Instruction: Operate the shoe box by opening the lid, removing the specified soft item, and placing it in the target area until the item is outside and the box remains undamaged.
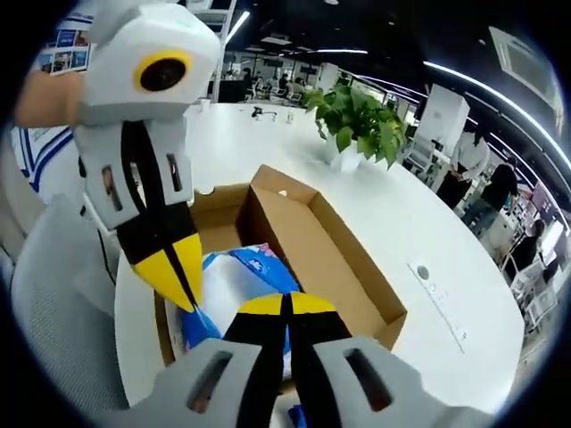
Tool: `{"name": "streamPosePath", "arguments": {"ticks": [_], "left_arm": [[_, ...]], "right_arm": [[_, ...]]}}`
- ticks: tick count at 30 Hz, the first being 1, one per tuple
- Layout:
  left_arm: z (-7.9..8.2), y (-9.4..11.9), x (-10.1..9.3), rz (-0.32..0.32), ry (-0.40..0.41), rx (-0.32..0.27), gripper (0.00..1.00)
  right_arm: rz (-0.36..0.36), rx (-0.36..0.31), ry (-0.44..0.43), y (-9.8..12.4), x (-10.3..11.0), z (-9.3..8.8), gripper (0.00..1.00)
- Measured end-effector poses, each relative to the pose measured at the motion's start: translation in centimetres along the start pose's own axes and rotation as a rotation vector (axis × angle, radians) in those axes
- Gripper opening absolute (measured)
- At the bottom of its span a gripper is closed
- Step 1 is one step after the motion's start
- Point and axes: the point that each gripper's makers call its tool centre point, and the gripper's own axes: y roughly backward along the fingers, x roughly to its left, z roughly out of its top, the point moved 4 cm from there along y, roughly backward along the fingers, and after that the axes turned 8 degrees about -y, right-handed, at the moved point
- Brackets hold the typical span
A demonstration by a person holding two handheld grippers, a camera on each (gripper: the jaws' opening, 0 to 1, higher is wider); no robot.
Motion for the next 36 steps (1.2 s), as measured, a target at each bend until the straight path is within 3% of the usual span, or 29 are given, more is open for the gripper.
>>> {"name": "streamPosePath", "arguments": {"ticks": [6, 18, 28, 36], "left_arm": [[1.3, 0.7, -1.2, 0.003, -0.017, -0.01, 0.0], [4.0, 0.4, -3.0, -0.019, -0.047, -0.051, 0.0], [6.8, -1.5, -4.4, -0.07, -0.087, -0.071, 0.0], [8.9, -3.7, -5.4, -0.119, -0.116, -0.078, 0.0]], "right_arm": [[0.004, -0.018, 0.019, 1.6, 0.1, 0.9, 0.0], [-0.034, -0.042, 0.011, 5.0, -1.0, 1.0, 0.0], [-0.079, -0.058, -0.047, 7.9, -2.7, 0.1, 0.0], [-0.118, -0.06, -0.119, 10.2, -4.5, -1.7, 0.0]]}}
